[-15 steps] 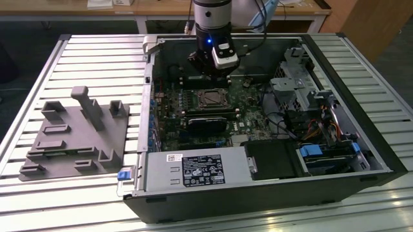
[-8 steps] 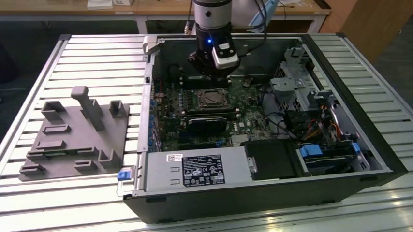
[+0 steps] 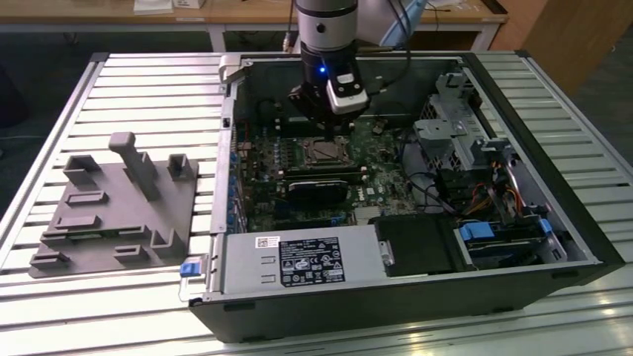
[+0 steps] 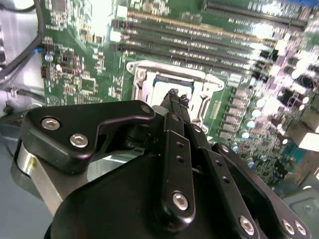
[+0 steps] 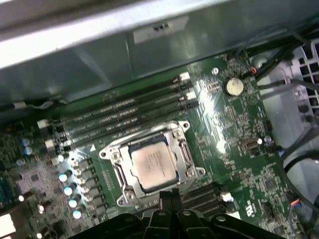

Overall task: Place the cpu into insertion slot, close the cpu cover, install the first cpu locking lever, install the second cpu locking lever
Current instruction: 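Install the second cpu locking lever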

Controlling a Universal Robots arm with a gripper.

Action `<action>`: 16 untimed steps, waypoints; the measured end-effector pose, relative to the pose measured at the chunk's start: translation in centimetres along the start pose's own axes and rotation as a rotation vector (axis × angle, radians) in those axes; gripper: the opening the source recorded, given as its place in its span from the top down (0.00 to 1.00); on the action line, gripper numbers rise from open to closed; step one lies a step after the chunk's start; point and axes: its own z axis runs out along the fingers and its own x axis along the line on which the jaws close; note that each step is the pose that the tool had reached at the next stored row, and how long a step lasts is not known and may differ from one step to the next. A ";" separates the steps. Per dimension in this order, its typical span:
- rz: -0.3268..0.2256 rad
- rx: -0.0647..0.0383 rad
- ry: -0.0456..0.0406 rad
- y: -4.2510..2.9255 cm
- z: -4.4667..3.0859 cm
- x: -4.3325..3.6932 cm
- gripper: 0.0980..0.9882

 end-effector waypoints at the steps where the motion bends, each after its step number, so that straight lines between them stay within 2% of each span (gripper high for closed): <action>1: 0.000 0.000 -0.0001 -0.25 0.02 -0.09 0.99; 9: -0.004 -0.001 -0.0001 -1.88 0.35 -0.66 0.99; 12: -0.023 -0.002 0.0001 -2.03 0.57 -0.70 0.99; 16: -0.075 -0.008 0.0004 -2.05 0.75 -0.68 0.99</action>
